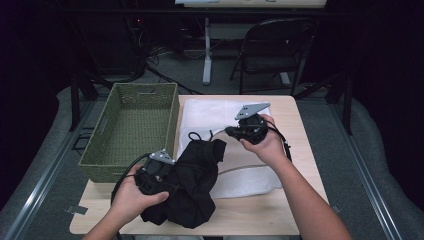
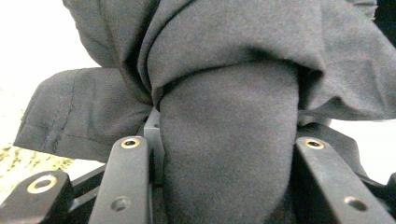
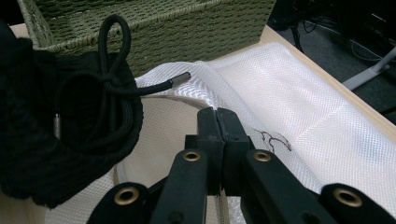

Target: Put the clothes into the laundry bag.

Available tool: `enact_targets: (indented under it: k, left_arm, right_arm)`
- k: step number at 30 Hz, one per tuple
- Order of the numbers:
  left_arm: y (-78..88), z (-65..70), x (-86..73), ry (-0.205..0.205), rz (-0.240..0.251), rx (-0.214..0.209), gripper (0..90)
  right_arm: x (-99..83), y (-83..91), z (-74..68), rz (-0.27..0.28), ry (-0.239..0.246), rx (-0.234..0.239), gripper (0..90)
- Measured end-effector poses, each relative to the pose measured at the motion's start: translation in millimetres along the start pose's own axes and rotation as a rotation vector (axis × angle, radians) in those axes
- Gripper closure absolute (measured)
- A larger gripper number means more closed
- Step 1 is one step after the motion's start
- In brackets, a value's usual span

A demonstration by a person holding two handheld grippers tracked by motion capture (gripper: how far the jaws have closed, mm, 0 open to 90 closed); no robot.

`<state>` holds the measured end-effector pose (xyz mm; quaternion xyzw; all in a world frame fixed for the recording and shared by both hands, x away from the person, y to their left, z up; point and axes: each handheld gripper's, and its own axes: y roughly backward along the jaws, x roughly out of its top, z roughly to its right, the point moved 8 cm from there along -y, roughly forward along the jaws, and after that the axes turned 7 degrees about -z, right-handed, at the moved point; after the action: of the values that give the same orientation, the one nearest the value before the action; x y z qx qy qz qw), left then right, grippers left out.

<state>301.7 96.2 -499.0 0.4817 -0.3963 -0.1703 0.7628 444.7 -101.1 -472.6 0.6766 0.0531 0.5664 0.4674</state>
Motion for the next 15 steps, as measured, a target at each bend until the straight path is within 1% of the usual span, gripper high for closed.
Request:
enact_targets:
  k: [5, 14, 15]
  left_arm:
    - [-6.4, 5.2, -0.8, -0.015, -0.009, -0.006, 57.0]
    - [-17.9, 12.9, 6.3, -0.039, -0.012, -0.022, 57.0]
    - [-19.4, 13.8, 6.8, -0.036, -0.013, -0.024, 57.0]
  right_arm:
    - [0.6, -0.7, -1.1, -0.001, -0.001, 0.001, 89.5]
    - [2.0, -1.5, -2.3, 0.004, -0.001, 0.008, 89.5]
    - [2.0, -1.3, -2.4, 0.004, -0.002, 0.008, 89.5]
